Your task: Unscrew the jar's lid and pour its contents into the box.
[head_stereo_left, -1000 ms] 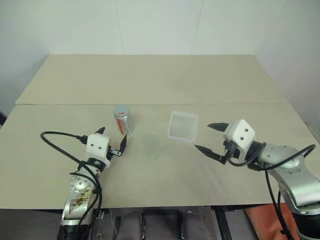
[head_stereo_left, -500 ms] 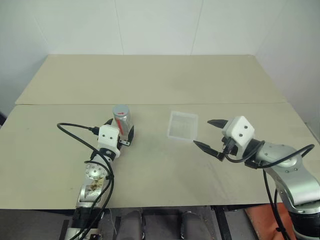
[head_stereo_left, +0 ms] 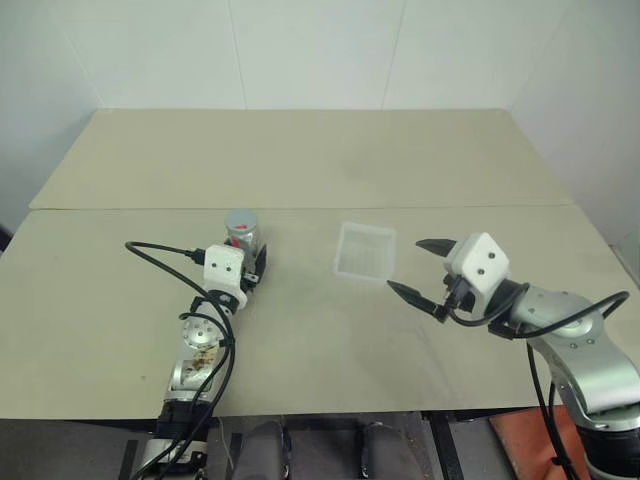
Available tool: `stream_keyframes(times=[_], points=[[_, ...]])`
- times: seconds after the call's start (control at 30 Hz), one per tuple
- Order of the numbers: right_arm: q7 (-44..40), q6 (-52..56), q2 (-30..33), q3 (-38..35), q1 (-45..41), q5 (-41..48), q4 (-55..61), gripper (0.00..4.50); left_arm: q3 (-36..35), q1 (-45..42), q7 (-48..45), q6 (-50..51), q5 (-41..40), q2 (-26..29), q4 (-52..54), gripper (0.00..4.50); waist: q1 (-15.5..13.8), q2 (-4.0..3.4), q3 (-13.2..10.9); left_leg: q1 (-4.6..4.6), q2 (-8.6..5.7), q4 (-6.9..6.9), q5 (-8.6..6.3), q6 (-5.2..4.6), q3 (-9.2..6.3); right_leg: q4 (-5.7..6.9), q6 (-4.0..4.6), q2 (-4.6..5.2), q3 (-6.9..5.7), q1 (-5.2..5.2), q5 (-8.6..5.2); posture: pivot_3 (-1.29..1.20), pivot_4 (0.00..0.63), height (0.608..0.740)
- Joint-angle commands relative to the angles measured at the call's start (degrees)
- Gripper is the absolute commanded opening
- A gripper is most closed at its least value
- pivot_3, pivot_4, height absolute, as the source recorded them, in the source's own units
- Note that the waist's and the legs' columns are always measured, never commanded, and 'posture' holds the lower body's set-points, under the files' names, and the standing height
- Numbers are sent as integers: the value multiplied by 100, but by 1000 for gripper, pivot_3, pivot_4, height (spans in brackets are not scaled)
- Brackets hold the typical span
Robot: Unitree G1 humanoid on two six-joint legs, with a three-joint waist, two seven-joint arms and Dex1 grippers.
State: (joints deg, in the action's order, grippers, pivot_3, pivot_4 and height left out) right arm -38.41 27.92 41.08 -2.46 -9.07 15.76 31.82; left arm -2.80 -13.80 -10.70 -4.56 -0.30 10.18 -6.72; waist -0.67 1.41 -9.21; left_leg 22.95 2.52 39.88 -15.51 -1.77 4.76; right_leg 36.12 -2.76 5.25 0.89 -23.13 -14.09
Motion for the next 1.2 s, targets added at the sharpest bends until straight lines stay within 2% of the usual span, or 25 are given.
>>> stream_keyframes(times=[0.03, 0.23, 0.3, 0.5, 0.6, 0.77, 1.2], points=[[73, -37, -14, -37, -25, -49, 189, 4500, -12, -122, 59, -132, -18, -24, -17, 2012, 0, 0, 0, -1, 0, 0, 0, 0, 0, 1, 0, 0, 0, 0, 0, 0, 150, 740], [89, 8, -74, -16, -92, -68, 226, 4500, 61, -132, 80, -152, 64, -39, 47, 2012, -3, 0, 0, 0, -1, 0, 0, 0, 0, 1, 0, 0, 0, 1, 0, 0, 150, 740], [101, 126, -167, -49, -203, 82, 334, 4500, 104, -139, -17, 161, -32, -42, 334, 2012, 0, 0, 0, 0, -1, 0, 0, 0, 0, 1, 0, 0, 0, 1, 0, 0, 150, 740], [605, 825, -1123, -157, -947, 1131, 712, 4500, 366, -139, -920, 1640, -700, 291, 1726, 2012, 27, 0, 0, 10, 5, 0, 1, 2, -4, 3, -1, -4, 0, -9, 0, 0, 150, 740], [945, 965, -1529, 256, -1272, 1074, 745, 4500, 504, -247, -1201, 2287, -1039, 391, 2231, 2012, 34, -1, 1, 10, 6, 0, 1, 2, -4, 5, -1, -4, -2, -10, 0, 0, 150, 740], [1618, 912, -2200, 900, -1628, 570, 467, 4500, 796, -341, -1523, 2806, -1252, 474, 2624, 2012, 33, -2, 1, 11, 3, 1, 2, 3, -4, 4, -1, -3, -3, -11, 0, 0, 150, 740], [1714, 773, -2597, 1038, -1725, 398, 194, 4500, 1204, -420, -1609, 2574, -1094, 323, 2700, 2012, 27, -2, 1, 16, 1, 2, 2, 2, -5, 3, 0, -4, -5, -15, 0, 0, 150, 740]])
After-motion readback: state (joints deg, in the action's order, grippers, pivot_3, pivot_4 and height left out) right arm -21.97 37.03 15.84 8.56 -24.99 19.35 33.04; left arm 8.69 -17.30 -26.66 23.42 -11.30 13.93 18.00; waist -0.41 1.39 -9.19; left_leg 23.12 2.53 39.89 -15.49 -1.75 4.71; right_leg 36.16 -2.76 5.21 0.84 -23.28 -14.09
